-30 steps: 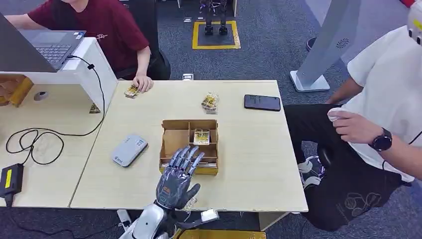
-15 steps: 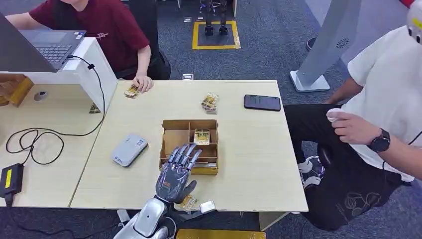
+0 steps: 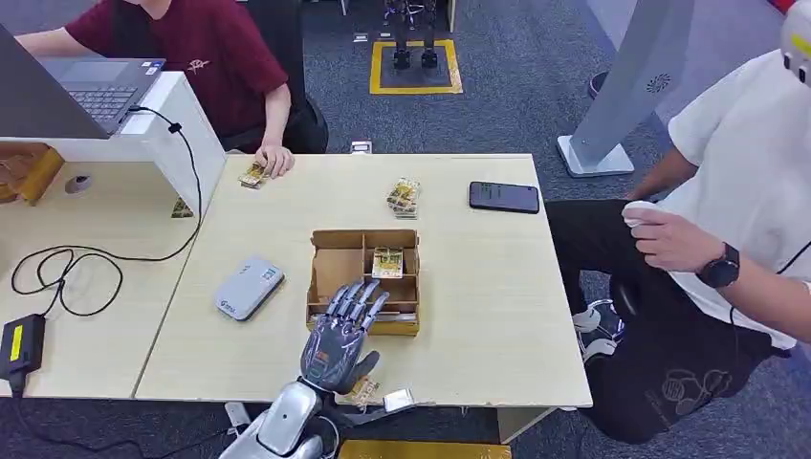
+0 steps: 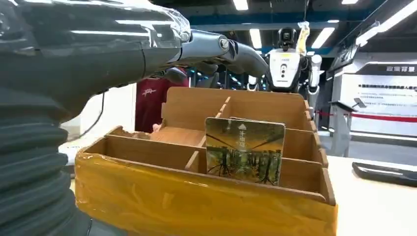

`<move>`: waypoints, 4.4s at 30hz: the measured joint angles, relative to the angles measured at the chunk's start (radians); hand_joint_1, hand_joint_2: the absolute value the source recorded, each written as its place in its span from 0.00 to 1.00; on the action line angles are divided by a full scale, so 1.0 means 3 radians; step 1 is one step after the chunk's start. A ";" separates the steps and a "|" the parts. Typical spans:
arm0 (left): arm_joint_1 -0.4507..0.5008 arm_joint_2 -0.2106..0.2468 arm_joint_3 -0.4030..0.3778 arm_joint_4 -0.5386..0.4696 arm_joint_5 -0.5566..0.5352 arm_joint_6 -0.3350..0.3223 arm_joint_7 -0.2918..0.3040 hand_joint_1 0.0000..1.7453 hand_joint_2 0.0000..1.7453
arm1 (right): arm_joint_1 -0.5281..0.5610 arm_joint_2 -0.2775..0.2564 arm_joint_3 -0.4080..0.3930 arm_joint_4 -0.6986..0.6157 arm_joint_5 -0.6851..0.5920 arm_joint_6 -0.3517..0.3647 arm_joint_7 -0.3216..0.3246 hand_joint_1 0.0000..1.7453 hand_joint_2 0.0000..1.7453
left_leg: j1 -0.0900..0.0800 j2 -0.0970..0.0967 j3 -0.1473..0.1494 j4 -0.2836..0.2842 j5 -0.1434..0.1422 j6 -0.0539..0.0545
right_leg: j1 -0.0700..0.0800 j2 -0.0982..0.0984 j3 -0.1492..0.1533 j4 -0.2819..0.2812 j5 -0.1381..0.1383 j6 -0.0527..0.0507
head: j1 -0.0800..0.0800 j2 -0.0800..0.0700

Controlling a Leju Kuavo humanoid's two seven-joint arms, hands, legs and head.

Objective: Pass the card to the sensor for recognition and then transmit it.

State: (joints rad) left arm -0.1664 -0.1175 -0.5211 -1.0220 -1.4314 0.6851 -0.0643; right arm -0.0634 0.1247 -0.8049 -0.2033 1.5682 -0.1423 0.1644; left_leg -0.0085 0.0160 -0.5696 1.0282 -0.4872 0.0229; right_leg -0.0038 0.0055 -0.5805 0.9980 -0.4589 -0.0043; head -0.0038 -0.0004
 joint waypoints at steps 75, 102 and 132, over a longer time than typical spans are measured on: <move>-0.0264 -0.0215 0.0312 0.0510 0.0613 0.0000 -0.0494 1.00 1.00 | -0.0001 0.0001 0.0069 0.0000 0.0006 0.0014 0.0017 0.00 1.00 | 0.0000 0.0000 0.0001 0.0001 0.0001 0.0001 | -0.0001 -0.0001 0.0002 0.0000 0.0001 0.0000 | 0.0000 0.0000; -0.0418 0.0524 0.0824 -0.1039 0.0888 0.0000 -0.0183 1.00 1.00 | 0.0004 0.0001 0.0062 0.0000 0.0005 0.0016 0.0009 0.00 1.00 | 0.0000 -0.0004 -0.0001 0.0002 0.0011 0.0003 | 0.0000 -0.0003 0.0001 0.0001 0.0007 -0.0001 | 0.0000 0.0000; -0.1331 0.0282 0.1877 0.0207 0.0237 0.0000 -0.0315 0.00 1.00 | -0.0015 -0.0014 0.0231 0.0000 0.0006 0.0069 0.0042 0.00 1.00 | 0.0000 -0.0001 -0.0002 0.0002 0.0020 0.0000 | 0.0000 0.0002 -0.0001 0.0000 0.0020 0.0002 | 0.0000 0.0000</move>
